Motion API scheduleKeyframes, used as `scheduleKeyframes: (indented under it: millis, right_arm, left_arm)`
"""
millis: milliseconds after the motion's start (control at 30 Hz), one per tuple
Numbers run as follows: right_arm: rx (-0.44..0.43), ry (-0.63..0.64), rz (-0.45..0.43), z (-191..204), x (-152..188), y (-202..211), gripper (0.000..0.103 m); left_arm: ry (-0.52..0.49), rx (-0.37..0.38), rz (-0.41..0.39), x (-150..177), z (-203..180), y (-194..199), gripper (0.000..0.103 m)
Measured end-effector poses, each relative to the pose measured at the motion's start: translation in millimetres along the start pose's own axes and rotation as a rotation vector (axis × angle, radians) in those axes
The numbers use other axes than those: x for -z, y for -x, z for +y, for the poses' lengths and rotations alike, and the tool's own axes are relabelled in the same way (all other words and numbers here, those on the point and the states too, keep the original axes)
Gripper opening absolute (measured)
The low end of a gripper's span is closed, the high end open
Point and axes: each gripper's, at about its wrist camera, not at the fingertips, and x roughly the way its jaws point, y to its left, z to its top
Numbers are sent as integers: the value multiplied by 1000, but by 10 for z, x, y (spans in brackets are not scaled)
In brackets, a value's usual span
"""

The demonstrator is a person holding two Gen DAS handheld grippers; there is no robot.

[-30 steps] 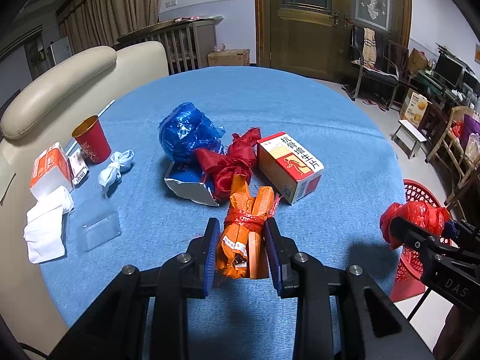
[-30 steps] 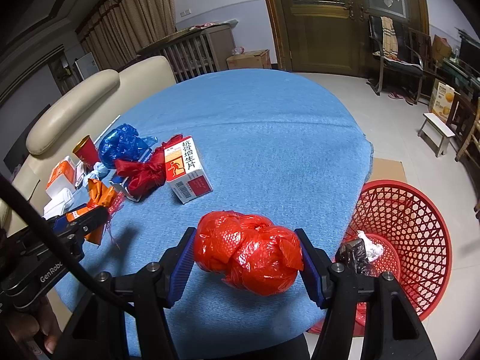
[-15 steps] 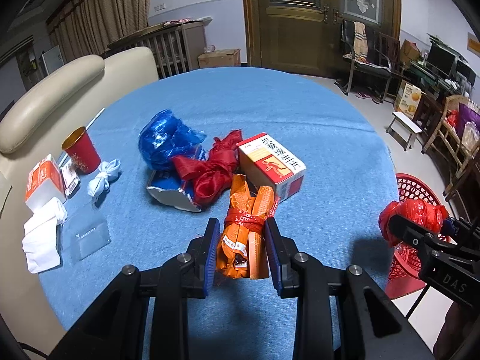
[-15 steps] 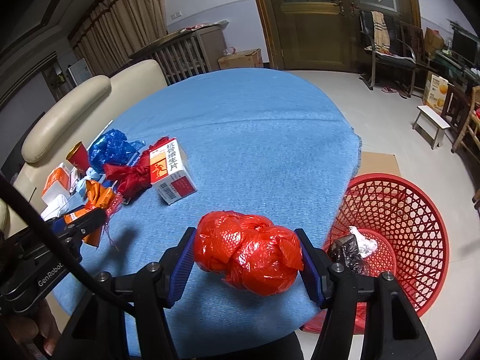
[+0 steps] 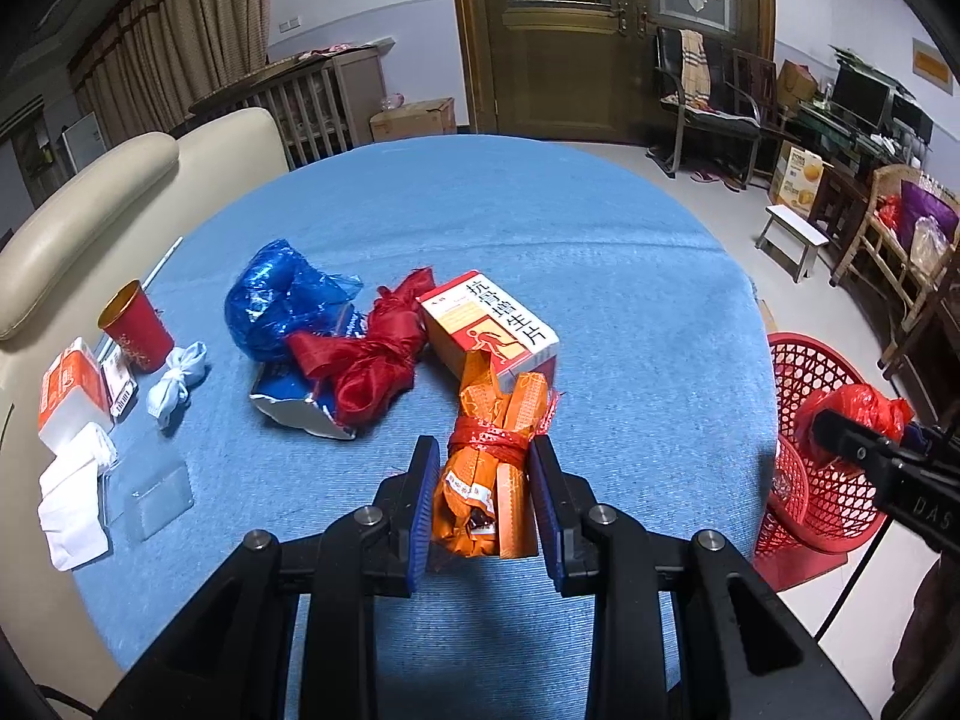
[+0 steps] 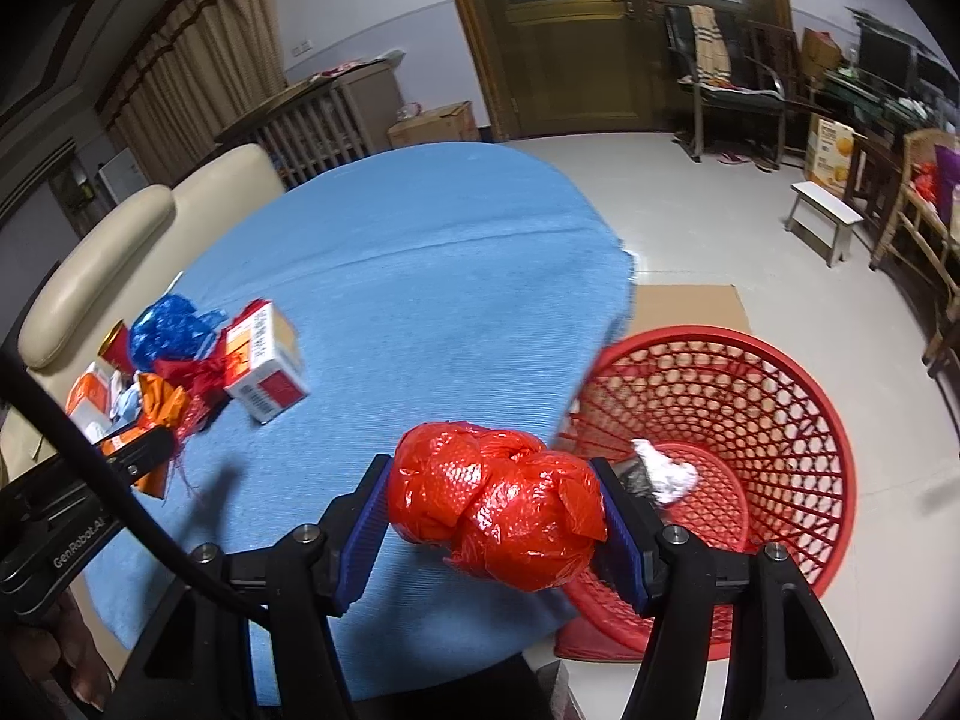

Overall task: Collect trash
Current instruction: 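Open both grippers over the red wastebasket to drop the wrapper and mesh bag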

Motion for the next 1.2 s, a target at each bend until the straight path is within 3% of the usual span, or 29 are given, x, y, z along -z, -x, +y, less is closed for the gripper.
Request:
scheduleKeyframes:
  millis: [633,1200]
  right_arm:
    - [91,-120,-10,-670,12,128,66]
    - [163,-248,13,-1370,54,118,67]
  left_arm:
    - [-69,57,-1,-83,-351,-52,32]
    - [-245,219,-5,-290,-1376,-117,31]
